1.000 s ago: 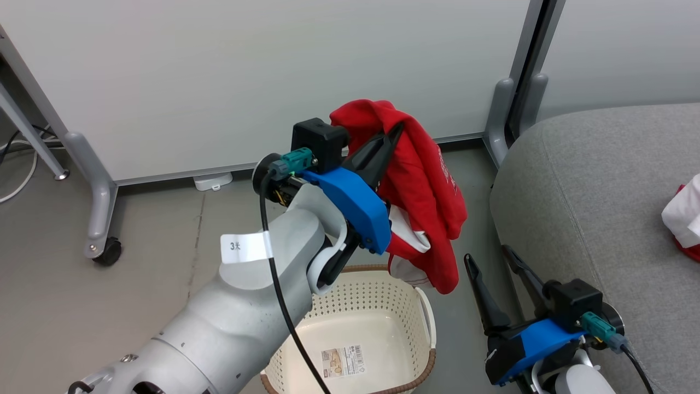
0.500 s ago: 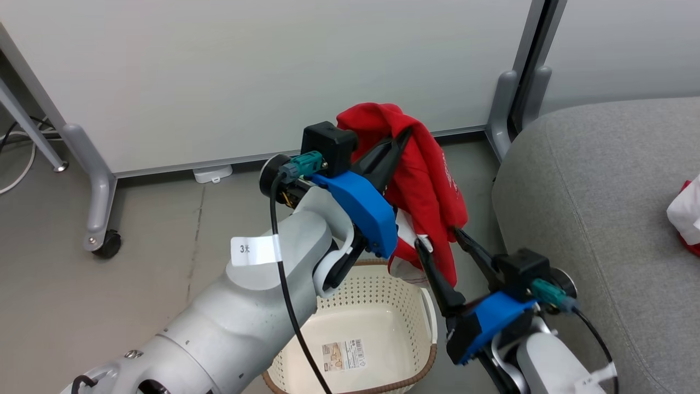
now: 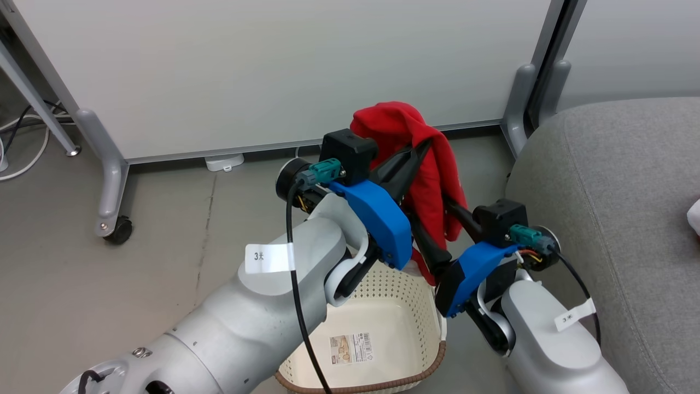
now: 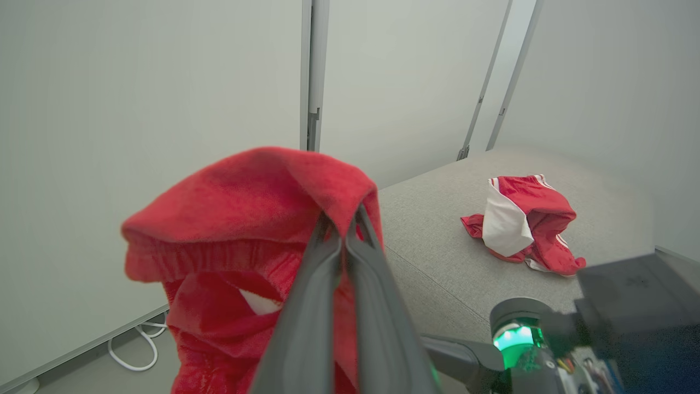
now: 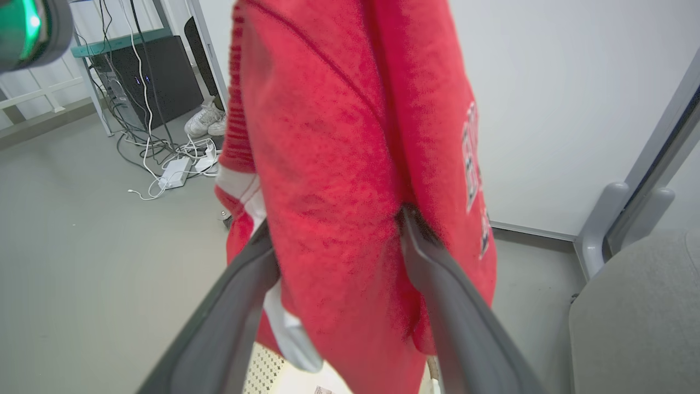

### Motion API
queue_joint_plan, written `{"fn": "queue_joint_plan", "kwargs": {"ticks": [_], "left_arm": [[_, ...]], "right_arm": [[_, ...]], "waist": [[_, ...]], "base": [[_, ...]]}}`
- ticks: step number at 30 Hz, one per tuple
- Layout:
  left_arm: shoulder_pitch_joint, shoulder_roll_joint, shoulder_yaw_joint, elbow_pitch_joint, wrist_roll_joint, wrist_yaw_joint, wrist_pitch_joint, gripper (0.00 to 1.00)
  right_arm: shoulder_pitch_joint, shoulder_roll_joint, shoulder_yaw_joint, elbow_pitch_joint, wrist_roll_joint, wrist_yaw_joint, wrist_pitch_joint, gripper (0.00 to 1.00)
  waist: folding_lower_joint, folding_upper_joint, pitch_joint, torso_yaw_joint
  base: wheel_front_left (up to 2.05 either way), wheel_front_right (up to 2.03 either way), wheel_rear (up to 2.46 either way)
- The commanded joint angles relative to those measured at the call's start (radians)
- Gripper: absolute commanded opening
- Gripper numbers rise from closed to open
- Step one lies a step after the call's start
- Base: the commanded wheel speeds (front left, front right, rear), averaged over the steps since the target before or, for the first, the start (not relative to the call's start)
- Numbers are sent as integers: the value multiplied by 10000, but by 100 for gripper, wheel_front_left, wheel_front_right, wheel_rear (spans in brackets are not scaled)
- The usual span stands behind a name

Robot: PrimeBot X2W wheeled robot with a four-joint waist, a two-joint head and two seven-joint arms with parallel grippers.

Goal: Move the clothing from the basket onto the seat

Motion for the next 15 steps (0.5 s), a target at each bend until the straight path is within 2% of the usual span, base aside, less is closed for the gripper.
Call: {"fn": "queue_joint_plan", "kwargs": {"ticks": [1, 15], "left_arm": [[-162, -1, -111, -62, -84, 59, -48, 0], [-38, -3, -505, -181, -445, 94, -87, 0]], "right_arm": [[-345, -11, 94, 263, 243, 1, -233, 100], [-1329, -11, 1122, 1904, 1341, 1, -784, 100]], "waist": [[-1, 0, -8, 35], [-1, 0, -256, 73]], "base": [[0, 0, 0], [0, 0, 0]]}}
